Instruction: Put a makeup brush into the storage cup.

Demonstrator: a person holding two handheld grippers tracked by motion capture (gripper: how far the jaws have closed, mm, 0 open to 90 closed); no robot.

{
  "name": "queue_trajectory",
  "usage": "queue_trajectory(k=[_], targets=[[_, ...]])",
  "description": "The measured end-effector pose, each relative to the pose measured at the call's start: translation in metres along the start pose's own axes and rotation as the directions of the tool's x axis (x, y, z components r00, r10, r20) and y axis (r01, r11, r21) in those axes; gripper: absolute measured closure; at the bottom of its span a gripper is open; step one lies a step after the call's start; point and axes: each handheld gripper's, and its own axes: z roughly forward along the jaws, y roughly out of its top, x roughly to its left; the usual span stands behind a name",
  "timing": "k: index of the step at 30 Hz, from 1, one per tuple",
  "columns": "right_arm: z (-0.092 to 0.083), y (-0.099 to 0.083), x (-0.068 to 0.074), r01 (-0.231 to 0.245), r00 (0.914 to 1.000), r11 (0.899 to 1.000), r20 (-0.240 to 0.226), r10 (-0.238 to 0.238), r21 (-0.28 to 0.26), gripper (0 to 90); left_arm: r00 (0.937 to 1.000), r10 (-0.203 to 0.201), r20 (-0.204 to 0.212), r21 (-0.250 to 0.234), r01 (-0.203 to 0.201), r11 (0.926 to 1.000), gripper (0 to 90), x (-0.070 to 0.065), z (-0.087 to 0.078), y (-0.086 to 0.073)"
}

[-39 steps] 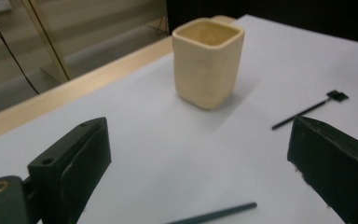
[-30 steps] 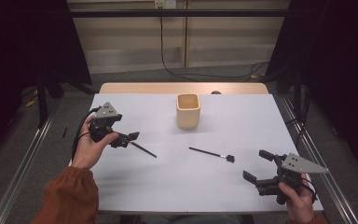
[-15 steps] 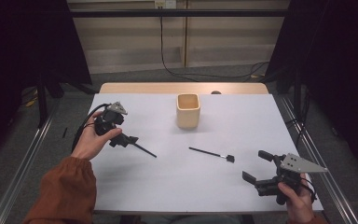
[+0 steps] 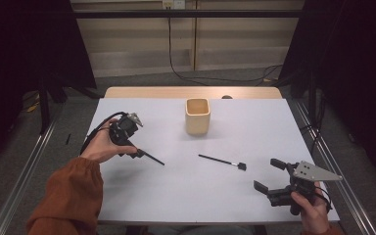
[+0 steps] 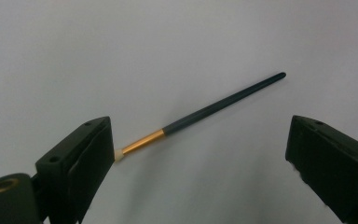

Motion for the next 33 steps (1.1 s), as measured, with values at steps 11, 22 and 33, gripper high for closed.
queue_trajectory(k=[11, 22, 33], targets=[[0.001, 0.000, 0.001, 0.005, 0.9999, 1.000, -0.017, -0.005, 0.006, 0.0, 0.9951, 0.092, 0.036, 0.062, -0.094, 0.9936, 14.2, 0.008, 0.025, 0.003], [0.001, 0.000, 0.001, 0.005, 0.9998, 1.000, -0.020, -0.004, 0.009, 0.0, 0.9834, 0.178, 0.034, 0.129, -0.181, 0.9749, 30.7, 0.016, 0.035, 0.003], [0.000, 0.000, 0.002, 0.005, 0.9998, 1.000, -0.020, -0.005, 0.010, 0.0, 0.9721, 0.229, 0.051, 0.175, -0.235, 0.9562, 40.0, 0.015, 0.049, 0.003]])
